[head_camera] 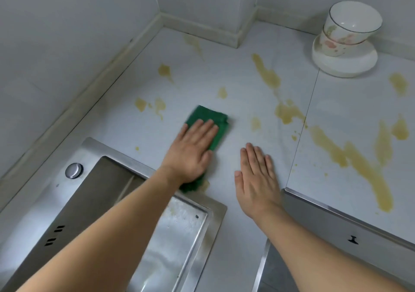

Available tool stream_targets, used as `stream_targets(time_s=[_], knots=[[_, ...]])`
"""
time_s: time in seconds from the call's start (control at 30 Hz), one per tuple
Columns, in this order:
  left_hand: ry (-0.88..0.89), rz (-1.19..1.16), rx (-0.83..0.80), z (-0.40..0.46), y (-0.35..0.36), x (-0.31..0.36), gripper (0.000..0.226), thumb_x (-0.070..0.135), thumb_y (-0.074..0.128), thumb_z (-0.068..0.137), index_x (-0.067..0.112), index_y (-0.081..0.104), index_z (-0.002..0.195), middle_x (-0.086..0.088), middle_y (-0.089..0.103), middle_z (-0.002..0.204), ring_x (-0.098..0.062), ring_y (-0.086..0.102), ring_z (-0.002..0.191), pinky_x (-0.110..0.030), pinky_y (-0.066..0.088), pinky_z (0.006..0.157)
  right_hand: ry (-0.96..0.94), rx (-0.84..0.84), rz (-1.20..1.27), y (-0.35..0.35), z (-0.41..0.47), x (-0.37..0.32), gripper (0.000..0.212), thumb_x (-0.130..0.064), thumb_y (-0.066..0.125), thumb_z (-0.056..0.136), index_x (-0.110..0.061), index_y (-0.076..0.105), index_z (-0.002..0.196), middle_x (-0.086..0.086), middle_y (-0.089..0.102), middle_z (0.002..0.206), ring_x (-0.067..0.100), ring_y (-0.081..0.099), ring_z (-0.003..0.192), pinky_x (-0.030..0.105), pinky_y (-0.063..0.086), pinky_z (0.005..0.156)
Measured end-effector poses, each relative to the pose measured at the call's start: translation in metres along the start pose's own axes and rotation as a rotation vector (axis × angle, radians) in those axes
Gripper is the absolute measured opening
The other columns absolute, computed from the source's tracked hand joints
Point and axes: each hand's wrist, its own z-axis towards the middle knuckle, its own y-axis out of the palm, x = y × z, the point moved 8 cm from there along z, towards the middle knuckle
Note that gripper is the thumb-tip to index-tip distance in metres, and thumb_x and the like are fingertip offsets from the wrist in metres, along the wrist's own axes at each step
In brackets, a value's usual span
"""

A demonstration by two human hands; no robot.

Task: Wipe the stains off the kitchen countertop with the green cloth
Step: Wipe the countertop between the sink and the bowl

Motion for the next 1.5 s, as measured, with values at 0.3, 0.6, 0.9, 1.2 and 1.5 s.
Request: stream_targets(time_s=[0.3,0.6,0.9,1.2,1.5], knots=[[-0.725,-0.066,0.128,-0.021,-0.010,-0.058,0.066,0.036,0.020,0.099,0.015,0.002,0.159,-0.003,-0.002,0.167,-0.023,-0.006,0.153,-0.047,-0.006,0.123,-0.006,-0.005,0.033,0.002,-0.003,-0.003,0.064,-0.036,0.014,0.095,-0.005,0.019,0.152,0.008,0.013,0.161,0.021,0.006,0.149,0.041,-0.001,0.118],[-0.686,-0.158,0.115,-0.043,-0.006,-0.033,0.063,0.034,0.021,0.101,0.016,0.004,0.159,0.000,-0.002,0.167,-0.020,-0.007,0.153,-0.043,-0.004,0.123,-0.206,0.013,0.066,-0.027,0.013,-0.052,0.065,-0.035,0.013,0.095,-0.003,0.026,0.150,0.010,0.015,0.161,0.023,0.011,0.149,0.041,0.001,0.119],[-0.962,-0.108,0.194,-0.063,-0.024,-0.142,0.066,0.036,0.017,0.100,0.010,0.003,0.158,-0.006,-0.002,0.167,-0.025,-0.005,0.153,-0.048,-0.002,0.123,-0.424,-0.112,-0.018,0.001,0.079,-0.135,0.075,-0.044,-0.008,0.087,-0.012,-0.001,0.154,0.002,-0.013,0.162,0.016,-0.015,0.148,0.037,-0.015,0.117],[-1.056,-0.059,0.208,-0.046,-0.047,-0.224,0.066,0.034,0.024,0.099,0.008,0.010,0.157,-0.013,0.007,0.164,-0.034,0.004,0.150,-0.052,-0.001,0.122,-0.389,-0.134,-0.051,0.018,0.094,-0.128,0.071,-0.046,0.003,0.092,-0.011,0.007,0.154,0.001,-0.001,0.162,0.015,-0.005,0.149,0.042,-0.004,0.118],[-1.083,-0.027,0.237,-0.056,-0.038,-0.195,0.066,0.034,0.021,0.099,0.006,0.011,0.157,-0.012,0.009,0.165,-0.030,0.005,0.151,-0.051,0.005,0.122,-0.396,-0.183,-0.078,0.016,0.095,-0.129,0.075,-0.048,-0.010,0.086,-0.015,-0.011,0.153,-0.002,-0.020,0.160,0.012,-0.021,0.146,0.041,-0.011,0.119]])
